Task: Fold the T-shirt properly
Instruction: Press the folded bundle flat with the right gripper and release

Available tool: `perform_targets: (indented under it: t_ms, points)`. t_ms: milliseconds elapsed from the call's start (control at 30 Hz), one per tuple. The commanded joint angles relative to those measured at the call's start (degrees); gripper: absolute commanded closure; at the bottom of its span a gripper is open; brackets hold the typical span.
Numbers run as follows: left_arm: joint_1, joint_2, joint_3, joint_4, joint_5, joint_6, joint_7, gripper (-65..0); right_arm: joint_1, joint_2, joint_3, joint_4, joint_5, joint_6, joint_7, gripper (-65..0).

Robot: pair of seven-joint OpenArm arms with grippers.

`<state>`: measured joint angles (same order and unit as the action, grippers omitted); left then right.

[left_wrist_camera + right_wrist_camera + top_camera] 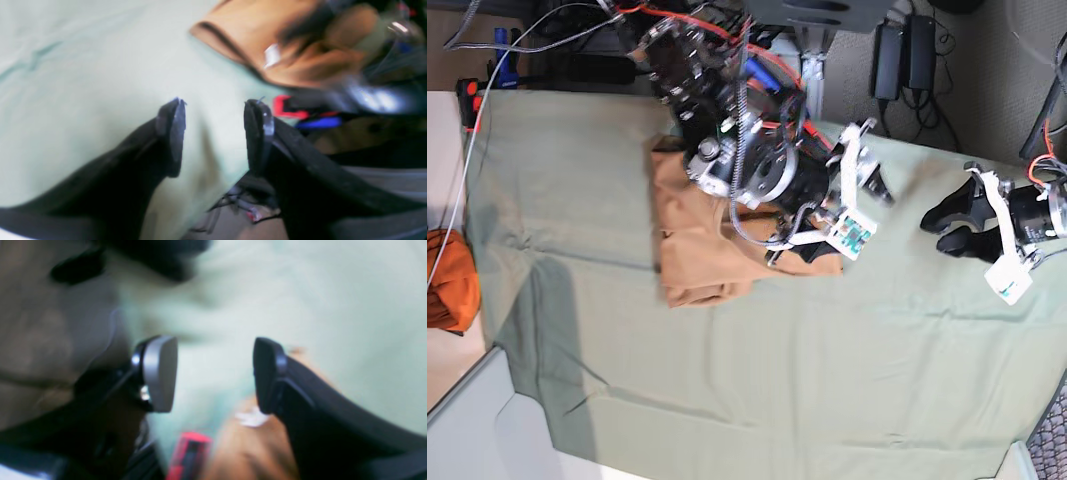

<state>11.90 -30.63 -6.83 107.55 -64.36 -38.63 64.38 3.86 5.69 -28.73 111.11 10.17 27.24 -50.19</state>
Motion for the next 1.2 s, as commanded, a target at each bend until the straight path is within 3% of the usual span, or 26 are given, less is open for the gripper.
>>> perform_targets:
  t_ms: [0, 100, 133, 233, 367, 467, 600, 733, 967, 1167]
  points:
    - [-0.44, -0.85, -0.15, 1.05, -2.05, -1.37, -0.35, -25.1, 1.68, -0.15, 2.54, 1.09, 0.15, 6.38, 1.86, -27.2]
    - [-0.46, -0.83, 1.75, 1.18, -4.09, -1.37, 0.13, -15.0, 3.80, -0.15, 10.99, 1.05, 0.31, 6.38, 2.05, -3.5]
    - [-0.48, -0.81, 2.97, 1.36, -4.09, -1.37, 0.00, -10.7, 4.66, -0.15, 14.14, 0.96, 0.31, 6.38, 2.05, 0.0]
    - [-0.70, -0.76, 8.57, 2.60, -3.48, -1.37, -2.19, -0.4, 7.23, -0.13, 23.39, -0.48, 1.40, 6.38, 3.58, 0.0]
    - [-2.75, 1.22, 19.37, 6.21, 5.07, -1.37, -5.81, 0.0, 11.30, -0.15, 32.33, -7.72, 6.62, 6.38, 6.23, 0.0]
    - [-4.92, 4.09, 28.00, 7.72, 12.11, -1.37, -8.04, 0.0, 14.97, -0.09, 34.93, -16.28, 6.95, 6.45, 8.20, 0.0]
    - [-8.07, 7.82, 37.59, 7.54, 24.72, -1.37, -12.39, 0.0, 20.50, 0.00, 34.84, -29.66, 6.34, 6.45, 10.16, 0.0]
    - [-10.43, 10.91, 44.48, 6.23, 33.27, -1.37, -15.06, 0.0, 25.97, 0.00, 34.60, -41.05, 4.35, 6.47, 10.82, 0.0]
    - [-11.17, 15.32, 50.82, -1.01, 42.53, -1.37, -20.81, 0.0, 32.46, 0.00, 33.92, -52.04, 2.69, 6.60, 11.34, 0.0]
    - [-14.99, 16.61, 51.12, -9.29, 45.40, -1.37, -22.82, 0.0, 32.48, 0.02, 26.25, -54.40, 1.20, 6.60, 10.58, 0.0]
